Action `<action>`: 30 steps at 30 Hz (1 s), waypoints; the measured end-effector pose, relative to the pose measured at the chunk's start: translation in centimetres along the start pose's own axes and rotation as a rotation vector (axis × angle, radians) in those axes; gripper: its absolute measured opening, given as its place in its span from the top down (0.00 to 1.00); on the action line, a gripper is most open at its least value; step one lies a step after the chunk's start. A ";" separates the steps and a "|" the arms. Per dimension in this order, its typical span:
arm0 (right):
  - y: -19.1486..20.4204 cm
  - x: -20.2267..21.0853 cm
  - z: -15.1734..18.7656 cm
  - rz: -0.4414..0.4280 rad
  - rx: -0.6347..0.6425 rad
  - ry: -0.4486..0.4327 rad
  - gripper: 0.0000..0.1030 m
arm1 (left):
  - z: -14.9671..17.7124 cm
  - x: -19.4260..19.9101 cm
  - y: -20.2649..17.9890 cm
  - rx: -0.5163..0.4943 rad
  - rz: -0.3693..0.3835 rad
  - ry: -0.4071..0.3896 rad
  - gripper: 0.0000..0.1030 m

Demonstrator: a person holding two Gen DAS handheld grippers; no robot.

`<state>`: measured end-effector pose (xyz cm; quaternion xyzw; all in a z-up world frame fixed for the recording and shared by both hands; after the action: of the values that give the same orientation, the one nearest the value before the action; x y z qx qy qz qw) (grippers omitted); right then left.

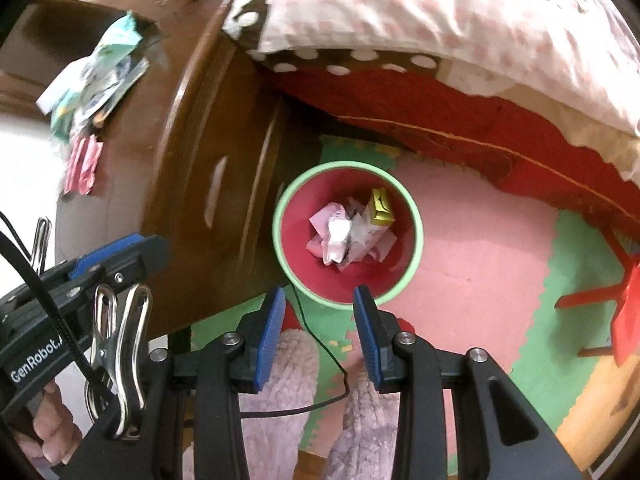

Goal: Collect trash
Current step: 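Raise both open tools back toward the nightstand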

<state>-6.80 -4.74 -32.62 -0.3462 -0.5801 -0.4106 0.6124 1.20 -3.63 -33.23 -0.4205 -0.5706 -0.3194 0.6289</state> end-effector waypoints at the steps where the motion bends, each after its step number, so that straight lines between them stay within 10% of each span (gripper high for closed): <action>1: 0.7 0.3 -0.1 -0.001 0.012 -0.004 0.65 | -0.1 0.5 0.6 0.013 0.001 -0.006 0.74; 30: 20.9 -0.5 -7.9 -0.092 0.214 -0.042 0.64 | -3.6 6.0 21.8 0.335 0.007 -0.108 0.74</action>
<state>15.47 -2.98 -32.69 -0.2602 -0.6486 -0.3668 0.6141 22.93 3.28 -30.91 -0.3285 -0.6472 -0.1947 0.6598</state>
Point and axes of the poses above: each gripper's, at about its wrist camera, not at the fingertips, and x roughly against the way its jaws point, y to its left, z to its underside, the point moved 7 cm from there along -x, roughly the way its jaws point, and after that the axes turned 4 degrees about y, right-handed, at the moved point
